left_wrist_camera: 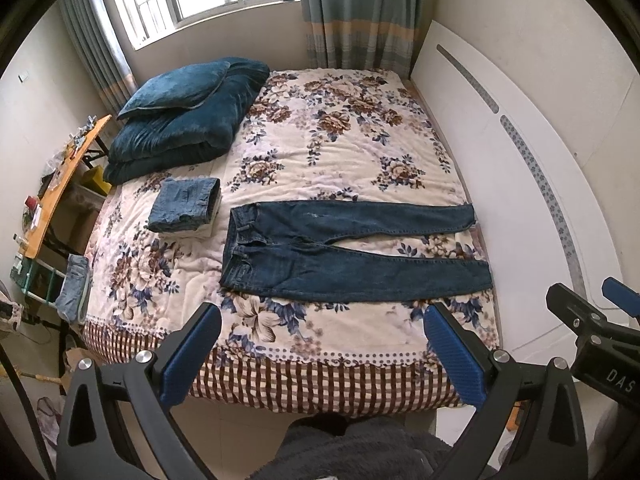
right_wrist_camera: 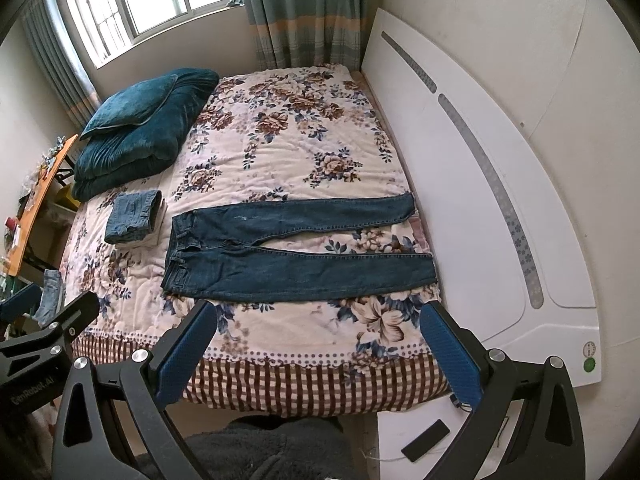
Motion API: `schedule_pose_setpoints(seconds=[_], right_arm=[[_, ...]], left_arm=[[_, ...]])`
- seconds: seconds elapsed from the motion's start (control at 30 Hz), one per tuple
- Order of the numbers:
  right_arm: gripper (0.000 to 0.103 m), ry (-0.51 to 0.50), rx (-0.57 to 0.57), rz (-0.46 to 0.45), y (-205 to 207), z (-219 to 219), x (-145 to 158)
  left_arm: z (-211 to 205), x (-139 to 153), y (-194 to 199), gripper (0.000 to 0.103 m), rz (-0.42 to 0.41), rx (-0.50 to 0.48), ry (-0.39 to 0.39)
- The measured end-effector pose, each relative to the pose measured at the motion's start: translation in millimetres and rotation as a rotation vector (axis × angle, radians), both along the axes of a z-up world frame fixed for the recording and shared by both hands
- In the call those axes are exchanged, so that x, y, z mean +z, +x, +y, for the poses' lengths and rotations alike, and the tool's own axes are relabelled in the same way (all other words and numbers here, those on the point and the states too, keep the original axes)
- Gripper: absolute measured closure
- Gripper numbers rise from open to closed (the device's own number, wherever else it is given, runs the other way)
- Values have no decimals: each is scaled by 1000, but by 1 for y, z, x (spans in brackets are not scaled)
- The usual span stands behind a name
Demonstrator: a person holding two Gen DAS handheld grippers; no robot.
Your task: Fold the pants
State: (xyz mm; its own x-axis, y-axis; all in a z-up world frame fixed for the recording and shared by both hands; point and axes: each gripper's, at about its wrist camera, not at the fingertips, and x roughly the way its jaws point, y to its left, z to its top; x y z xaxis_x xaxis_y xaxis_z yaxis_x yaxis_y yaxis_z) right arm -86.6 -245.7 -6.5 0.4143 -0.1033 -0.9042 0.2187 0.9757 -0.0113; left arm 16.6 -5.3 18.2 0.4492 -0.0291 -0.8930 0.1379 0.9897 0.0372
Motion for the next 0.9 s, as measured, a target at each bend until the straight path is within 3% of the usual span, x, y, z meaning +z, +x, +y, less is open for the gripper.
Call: schedule_pose_setpoints(seconds=[0.73,0.9], right_arm=[[0,20,8,9,2,-8,-4],[0,60,-7,11,14,-26,-33]], left_arm=[[0,-11,-2,0,0,8,-5],[0,-30,18,0,-35,65,3]])
